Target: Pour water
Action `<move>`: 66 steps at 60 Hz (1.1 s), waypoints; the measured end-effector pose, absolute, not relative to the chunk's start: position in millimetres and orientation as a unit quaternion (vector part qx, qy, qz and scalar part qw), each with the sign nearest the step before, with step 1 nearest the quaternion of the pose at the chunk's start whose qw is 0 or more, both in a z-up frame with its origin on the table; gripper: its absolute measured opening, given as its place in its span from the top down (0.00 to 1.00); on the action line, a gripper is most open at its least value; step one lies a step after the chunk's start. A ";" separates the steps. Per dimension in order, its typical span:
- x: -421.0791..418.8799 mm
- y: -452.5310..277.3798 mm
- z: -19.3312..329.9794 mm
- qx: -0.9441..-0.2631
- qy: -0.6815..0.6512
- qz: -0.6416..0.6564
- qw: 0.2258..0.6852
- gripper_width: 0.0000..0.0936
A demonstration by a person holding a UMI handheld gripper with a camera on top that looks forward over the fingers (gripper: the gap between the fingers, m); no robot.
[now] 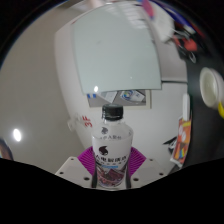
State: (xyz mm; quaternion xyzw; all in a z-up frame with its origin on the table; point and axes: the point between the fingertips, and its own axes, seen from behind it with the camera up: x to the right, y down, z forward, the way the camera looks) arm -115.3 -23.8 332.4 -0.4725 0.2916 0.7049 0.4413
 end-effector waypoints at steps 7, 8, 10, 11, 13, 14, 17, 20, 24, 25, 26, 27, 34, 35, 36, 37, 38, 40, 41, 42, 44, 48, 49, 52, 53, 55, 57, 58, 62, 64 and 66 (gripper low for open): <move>-84.4 6.8 292.6 -0.385 0.390 0.760 0.349 0.61; -82.4 17.0 284.3 -0.376 0.403 0.763 0.339 0.61; -78.2 23.6 267.6 -0.359 0.426 0.767 0.318 0.61; -76.6 25.5 260.1 -0.350 0.435 0.770 0.308 0.61; -72.3 30.1 244.2 -0.335 0.454 0.771 0.294 0.61; -70.5 31.8 236.5 -0.331 0.463 0.771 0.288 0.61; -65.9 31.4 221.6 -0.320 0.481 0.769 0.273 0.61; -60.9 43.3 211.9 -0.315 0.489 0.769 0.266 0.61; -60.1 44.6 207.5 -0.314 0.489 0.771 0.261 0.61; -59.6 45.1 206.9 -0.312 0.491 0.772 0.258 0.61; -60.8 40.5 205.2 -0.311 0.492 0.772 0.255 0.61; -59.0 45.0 204.3 -0.310 0.492 0.773 0.252 0.61; -55.6 48.0 208.2 -0.317 0.487 0.774 0.251 0.61; -58.4 40.4 209.6 -0.318 0.485 0.774 0.254 0.61; -56.9 44.0 212.8 -0.323 0.481 0.774 0.256 0.61; -56.7 44.2 216.7 -0.329 0.476 0.773 0.260 0.61; -56.1 44.3 221.0 -0.338 0.471 0.771 0.263 0.61; -56.5 42.4 231.2 -0.356 0.454 0.769 0.276 0.61; -57.6 41.1 236.6 -0.369 0.443 0.766 0.284 0.61; -58.5 40.1 242.0 -0.384 0.431 0.762 0.294 0.61; -59.1 36.4 255.4 -0.414 0.401 0.752 0.319 0.61; -57.2 29.9 287.3 -0.480 0.326 0.715 0.390 0.61; -54.4 29.5 294.5 -0.496 0.307 0.701 0.410 0.61; -42.1 29.4 316.3 -0.538 0.247 0.653 0.472 0.61; -36.5 29.2 323.8 -0.549 0.228 0.635 0.493 0.61; -24.3 30.8 337.0 -0.569 0.192 0.596 0.533 0.61; -8.6 28.9 346.7 -0.585 0.162 0.551 0.573 0.61; -0.4 30.4 350.7 -0.594 0.145 0.525 0.592 0.61; 37.1 38.6 358.8 -0.629 0.084 0.408 0.656 0.61; 56.6 44.2 356.3 -0.645 0.055 0.350 0.677 0.61; 76.8 50.3 350.3 -0.658 0.033 0.293 0.692 0.61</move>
